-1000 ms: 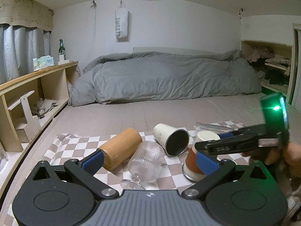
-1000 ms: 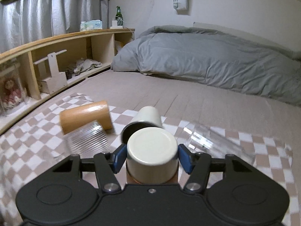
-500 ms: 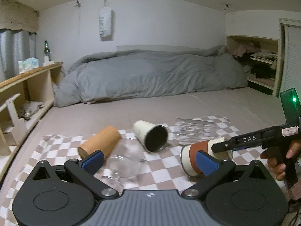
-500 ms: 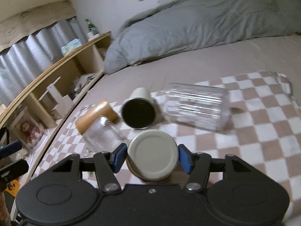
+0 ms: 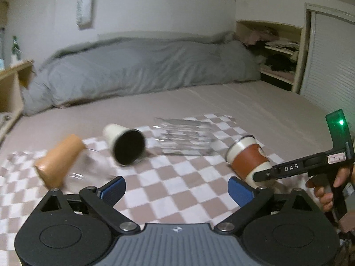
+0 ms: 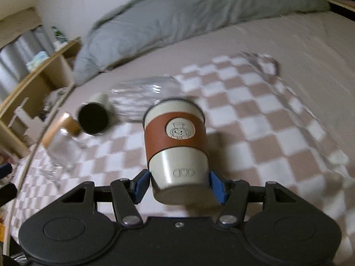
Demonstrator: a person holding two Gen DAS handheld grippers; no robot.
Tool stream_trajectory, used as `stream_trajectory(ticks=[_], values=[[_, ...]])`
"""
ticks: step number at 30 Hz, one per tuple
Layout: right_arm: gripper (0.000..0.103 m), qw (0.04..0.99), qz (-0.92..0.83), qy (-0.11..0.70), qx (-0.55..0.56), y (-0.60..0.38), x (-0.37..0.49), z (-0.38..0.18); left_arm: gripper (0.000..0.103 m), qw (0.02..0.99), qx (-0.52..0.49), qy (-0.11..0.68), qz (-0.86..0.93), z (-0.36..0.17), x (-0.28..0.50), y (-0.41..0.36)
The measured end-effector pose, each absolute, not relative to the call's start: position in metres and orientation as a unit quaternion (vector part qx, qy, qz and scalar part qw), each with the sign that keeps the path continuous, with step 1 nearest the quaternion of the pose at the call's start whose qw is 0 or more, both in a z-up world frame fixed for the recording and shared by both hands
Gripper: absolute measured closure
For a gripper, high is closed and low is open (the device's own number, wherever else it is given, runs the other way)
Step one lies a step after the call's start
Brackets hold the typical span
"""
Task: Flip cup upright
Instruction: 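Lift the brown-sleeved cup with the right gripper and rotate it rim-up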
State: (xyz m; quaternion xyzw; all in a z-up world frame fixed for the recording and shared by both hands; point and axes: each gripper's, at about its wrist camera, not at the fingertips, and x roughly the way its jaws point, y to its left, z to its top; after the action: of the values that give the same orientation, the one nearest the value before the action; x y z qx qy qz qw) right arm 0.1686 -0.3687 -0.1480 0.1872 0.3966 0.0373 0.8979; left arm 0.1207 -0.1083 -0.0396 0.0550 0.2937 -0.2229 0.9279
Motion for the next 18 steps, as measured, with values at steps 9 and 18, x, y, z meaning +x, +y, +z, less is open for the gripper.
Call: stream_trajectory(ticks=[9,18], values=[[0.017,0.900,0.059,0.361,0.239,-0.401,0.169,-0.125,0.010,0.899,0.024,0.326,-0.289,-0.061,0.142,-0.164],[0.016,0.873,0.114,0.440,0.174,-0.396,0.237,-0.100,0.023,0.843,-0.084,0.422,-0.324,-0.098,0.187,-0.212]])
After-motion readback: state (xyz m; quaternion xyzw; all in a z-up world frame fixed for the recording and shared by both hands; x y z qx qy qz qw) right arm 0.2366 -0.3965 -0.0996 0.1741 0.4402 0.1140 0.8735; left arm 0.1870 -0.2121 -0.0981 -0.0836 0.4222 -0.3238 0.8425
